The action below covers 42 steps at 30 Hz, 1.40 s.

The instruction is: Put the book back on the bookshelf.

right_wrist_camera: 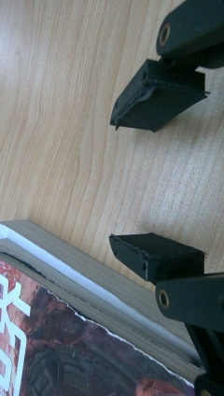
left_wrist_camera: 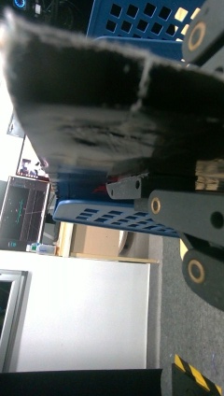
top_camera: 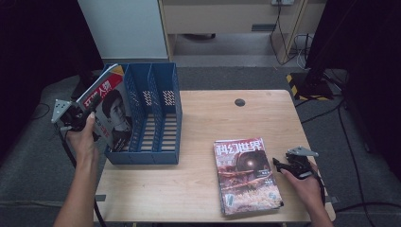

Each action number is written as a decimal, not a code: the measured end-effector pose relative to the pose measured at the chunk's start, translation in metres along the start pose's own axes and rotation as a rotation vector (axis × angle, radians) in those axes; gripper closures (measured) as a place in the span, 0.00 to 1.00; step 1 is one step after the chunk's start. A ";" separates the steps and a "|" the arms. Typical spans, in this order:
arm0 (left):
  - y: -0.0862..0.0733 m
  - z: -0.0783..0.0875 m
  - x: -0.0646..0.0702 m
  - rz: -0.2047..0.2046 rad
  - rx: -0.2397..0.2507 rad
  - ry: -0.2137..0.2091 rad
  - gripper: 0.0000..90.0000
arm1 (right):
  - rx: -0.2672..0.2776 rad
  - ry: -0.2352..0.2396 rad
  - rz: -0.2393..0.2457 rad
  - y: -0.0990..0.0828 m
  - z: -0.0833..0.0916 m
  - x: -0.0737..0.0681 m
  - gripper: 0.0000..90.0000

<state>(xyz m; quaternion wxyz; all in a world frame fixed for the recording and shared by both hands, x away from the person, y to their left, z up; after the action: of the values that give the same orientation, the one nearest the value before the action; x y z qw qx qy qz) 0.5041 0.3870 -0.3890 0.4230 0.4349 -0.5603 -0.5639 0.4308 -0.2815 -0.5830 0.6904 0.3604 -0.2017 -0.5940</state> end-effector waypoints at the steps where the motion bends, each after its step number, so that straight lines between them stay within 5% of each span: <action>1: 0.000 0.000 -0.001 0.001 -0.001 0.002 0.95 | 0.000 0.000 0.000 0.000 0.000 0.000 0.40; 22: -0.012 0.000 -0.002 0.026 -0.043 0.021 0.94 | 0.001 0.003 0.004 0.000 0.000 0.000 0.40; 42: -0.012 0.000 0.001 0.001 -0.077 0.031 0.93 | 0.001 0.004 0.004 0.000 0.000 0.000 0.40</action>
<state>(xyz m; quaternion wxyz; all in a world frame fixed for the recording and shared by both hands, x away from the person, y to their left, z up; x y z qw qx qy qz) 0.5039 0.3867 -0.4007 0.4484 0.4266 -0.5319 -0.5780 0.4307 -0.2815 -0.5830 0.6918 0.3614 -0.2013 -0.5918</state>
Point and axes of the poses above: each handheld gripper's, and its own axes: z roughly backward along the jaws, y roughly out of its top, x roughly to its right, the point moved 7 cm from there along -z, roughly forward along the jaws, and after that the axes turned 11 degrees about -z, right-handed, at the moved point
